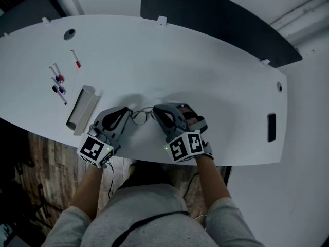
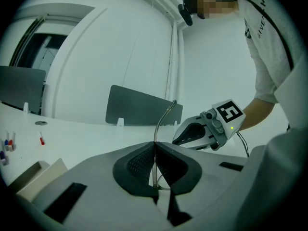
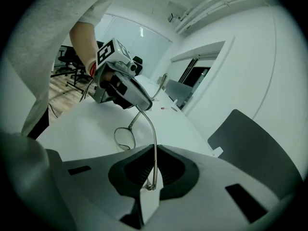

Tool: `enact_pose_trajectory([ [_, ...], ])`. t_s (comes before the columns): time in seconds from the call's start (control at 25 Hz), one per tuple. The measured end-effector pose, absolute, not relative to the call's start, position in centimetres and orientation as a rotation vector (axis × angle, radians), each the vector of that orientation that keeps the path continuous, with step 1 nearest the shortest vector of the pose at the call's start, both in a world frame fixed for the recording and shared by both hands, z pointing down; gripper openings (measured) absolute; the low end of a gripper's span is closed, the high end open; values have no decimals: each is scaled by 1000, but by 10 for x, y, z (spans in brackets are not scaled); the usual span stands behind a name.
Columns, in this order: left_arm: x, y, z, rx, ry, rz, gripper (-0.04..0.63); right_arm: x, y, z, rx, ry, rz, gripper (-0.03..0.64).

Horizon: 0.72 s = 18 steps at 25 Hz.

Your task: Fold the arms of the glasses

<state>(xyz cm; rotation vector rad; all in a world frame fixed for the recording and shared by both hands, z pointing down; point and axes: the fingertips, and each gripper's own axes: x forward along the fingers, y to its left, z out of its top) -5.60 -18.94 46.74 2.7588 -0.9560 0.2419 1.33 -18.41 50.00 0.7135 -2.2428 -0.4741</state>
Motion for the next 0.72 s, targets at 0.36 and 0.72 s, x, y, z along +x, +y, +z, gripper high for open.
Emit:
enact_pose_trajectory([
  [0.36,-59,-187,469,2760,-950,237,17,4,-176,510,645,-2217,-504,31],
  [0.72,-61,-186,470,2756,-956,226,17,-1,-171,518,595,-2178,-547,31],
])
